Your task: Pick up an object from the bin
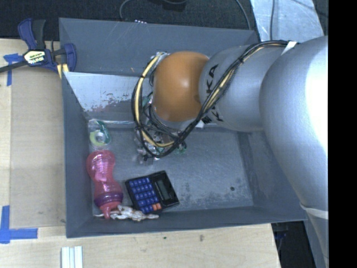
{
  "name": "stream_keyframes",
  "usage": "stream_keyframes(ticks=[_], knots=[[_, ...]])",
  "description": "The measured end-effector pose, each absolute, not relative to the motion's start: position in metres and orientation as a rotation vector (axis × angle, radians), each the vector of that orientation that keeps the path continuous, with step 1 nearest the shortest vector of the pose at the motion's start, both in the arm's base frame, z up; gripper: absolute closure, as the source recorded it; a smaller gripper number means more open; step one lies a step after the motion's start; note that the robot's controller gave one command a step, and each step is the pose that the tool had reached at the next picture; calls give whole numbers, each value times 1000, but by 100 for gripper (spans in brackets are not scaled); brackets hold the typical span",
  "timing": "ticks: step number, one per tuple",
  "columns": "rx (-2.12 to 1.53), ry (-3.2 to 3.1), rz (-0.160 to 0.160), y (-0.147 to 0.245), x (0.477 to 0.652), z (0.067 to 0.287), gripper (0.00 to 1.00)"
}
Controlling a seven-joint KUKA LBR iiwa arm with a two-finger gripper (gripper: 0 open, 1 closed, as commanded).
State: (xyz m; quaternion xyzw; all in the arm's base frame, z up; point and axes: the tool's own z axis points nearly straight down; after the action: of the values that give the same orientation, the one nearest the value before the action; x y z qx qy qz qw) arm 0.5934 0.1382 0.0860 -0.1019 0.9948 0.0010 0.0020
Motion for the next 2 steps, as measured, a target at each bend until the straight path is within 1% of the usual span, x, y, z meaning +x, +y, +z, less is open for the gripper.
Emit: stream_keyframes(ticks=[1,2], knots=[[-320,3121,4,138,593,86,100],[-345,3127,-1,140,595,130,100]])
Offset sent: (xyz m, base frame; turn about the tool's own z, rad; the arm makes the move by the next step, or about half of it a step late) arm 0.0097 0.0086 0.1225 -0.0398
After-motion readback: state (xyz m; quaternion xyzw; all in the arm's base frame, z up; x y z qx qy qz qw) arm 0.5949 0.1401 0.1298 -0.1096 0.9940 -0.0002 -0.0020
